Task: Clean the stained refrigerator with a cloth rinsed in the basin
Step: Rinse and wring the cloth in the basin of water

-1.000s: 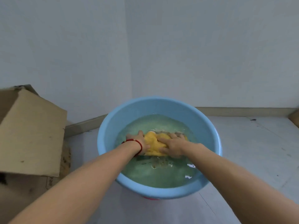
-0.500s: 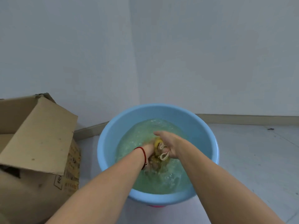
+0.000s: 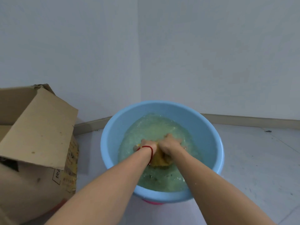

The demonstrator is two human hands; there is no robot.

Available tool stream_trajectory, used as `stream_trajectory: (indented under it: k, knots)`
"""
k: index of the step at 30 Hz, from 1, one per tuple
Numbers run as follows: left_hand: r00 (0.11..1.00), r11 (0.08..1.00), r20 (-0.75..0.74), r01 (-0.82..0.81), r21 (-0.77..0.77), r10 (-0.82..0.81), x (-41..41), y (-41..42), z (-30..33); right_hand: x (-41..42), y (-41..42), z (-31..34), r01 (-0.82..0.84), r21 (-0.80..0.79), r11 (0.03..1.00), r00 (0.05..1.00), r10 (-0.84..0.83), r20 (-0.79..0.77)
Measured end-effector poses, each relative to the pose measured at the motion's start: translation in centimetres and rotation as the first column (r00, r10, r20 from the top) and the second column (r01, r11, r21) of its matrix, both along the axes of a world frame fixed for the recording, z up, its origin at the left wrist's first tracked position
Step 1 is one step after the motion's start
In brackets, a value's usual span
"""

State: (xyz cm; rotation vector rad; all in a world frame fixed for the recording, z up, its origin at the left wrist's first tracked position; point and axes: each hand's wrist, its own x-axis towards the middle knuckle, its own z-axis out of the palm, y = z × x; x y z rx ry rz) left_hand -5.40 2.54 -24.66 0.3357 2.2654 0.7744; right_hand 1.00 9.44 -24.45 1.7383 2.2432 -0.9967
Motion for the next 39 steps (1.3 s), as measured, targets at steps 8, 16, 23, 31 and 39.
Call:
stream_trajectory:
  k: [8,16,23,31,39]
  knots:
    - [0.977,0.977,0.215,-0.038,0.208,-0.008,0.0,-0.3,2.1,-1.9,-1.3,0.5,0.128,-0.293,0.947,0.878,-0.246,-0.411]
    - [0.988,0.998,-0.150,0.032,-0.046,-0.039,-0.3,-0.7,1.4,1.3,1.4,0.8,-0.362,0.480,0.799,0.901,0.168,0.401]
    - [0.971,0.976,0.122,-0.213,0.051,0.205,-0.1,0.6,-0.8,0.5,-0.2,0.0,-0.060,-0.017,0.998,0.995,0.059,-0.081]
    - [0.920,0.920,0.385,-0.205,0.334,0.065,-0.4,0.0,1.2,-1.6,-2.4,1.5,0.056,0.014,0.998,0.910,-0.045,-0.411]
    - [0.970,0.993,0.226,-0.101,0.059,0.086,-2.5,-0.9,0.6,2.2,2.1,0.1,-0.279,0.477,0.833,0.950,0.166,0.264]
